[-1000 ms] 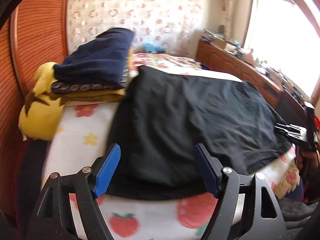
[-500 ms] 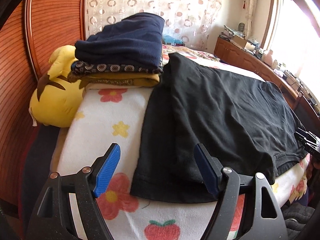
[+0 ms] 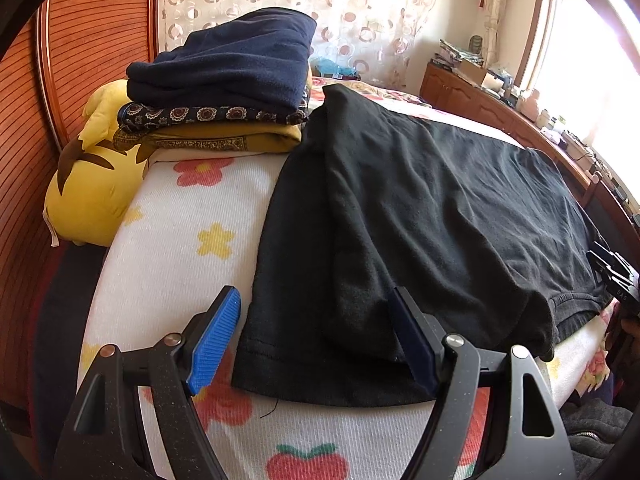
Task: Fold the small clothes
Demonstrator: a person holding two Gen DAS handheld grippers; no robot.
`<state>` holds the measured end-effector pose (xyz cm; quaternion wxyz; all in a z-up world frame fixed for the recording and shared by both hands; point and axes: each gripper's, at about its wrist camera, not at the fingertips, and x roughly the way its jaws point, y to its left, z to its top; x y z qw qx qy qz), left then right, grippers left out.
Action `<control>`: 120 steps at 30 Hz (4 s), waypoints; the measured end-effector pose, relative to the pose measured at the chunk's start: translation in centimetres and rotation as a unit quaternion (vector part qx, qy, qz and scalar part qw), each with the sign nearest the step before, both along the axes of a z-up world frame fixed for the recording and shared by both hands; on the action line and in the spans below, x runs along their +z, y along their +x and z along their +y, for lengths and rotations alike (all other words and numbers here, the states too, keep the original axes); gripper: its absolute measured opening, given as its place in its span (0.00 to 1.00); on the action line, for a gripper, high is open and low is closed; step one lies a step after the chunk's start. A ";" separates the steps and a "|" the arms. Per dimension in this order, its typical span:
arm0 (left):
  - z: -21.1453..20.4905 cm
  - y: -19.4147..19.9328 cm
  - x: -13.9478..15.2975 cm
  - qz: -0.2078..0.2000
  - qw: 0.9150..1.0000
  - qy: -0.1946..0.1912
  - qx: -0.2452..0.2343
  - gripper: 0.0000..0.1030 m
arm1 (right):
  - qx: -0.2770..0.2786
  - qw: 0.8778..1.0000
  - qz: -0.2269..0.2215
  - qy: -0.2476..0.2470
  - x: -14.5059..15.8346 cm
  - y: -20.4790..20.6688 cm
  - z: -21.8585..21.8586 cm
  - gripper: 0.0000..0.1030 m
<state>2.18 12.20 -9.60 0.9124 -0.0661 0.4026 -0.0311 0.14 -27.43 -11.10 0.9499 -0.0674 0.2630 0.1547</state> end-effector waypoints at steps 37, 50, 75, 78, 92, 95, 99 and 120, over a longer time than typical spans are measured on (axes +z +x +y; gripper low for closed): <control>-20.5 5.6 12.9 -0.133 0.954 -0.043 -0.266 0.10 | -0.033 0.999 0.010 0.011 4.6 -0.7 -3.5 0.66; -24.0 4.1 13.3 -0.129 0.943 -0.013 -0.305 0.41 | -0.055 0.998 -0.004 0.032 5.3 -1.6 -5.2 0.66; -13.4 5.0 6.4 -0.088 0.987 0.005 -0.134 0.76 | 0.093 0.995 0.037 -0.027 4.6 2.9 6.3 0.66; -13.2 5.0 6.0 -0.086 0.987 0.009 -0.133 0.76 | 0.095 0.993 0.060 -0.036 4.1 4.0 6.0 0.66; -13.0 4.9 5.3 -0.082 0.988 0.004 -0.128 0.76 | 0.117 0.990 0.075 -0.023 5.4 6.5 5.2 0.09; -13.0 4.9 5.3 -0.083 0.988 0.002 -0.129 0.76 | 0.115 0.992 0.042 -0.005 7.1 5.7 4.5 0.08; -13.2 4.7 5.1 -0.084 0.988 0.003 -0.133 0.76 | 0.104 0.994 0.010 0.014 10.0 4.7 2.4 0.08; -14.5 4.5 5.6 -0.090 0.986 0.005 -0.144 0.76 | -0.010 0.998 0.055 -0.035 8.1 5.7 -2.8 0.46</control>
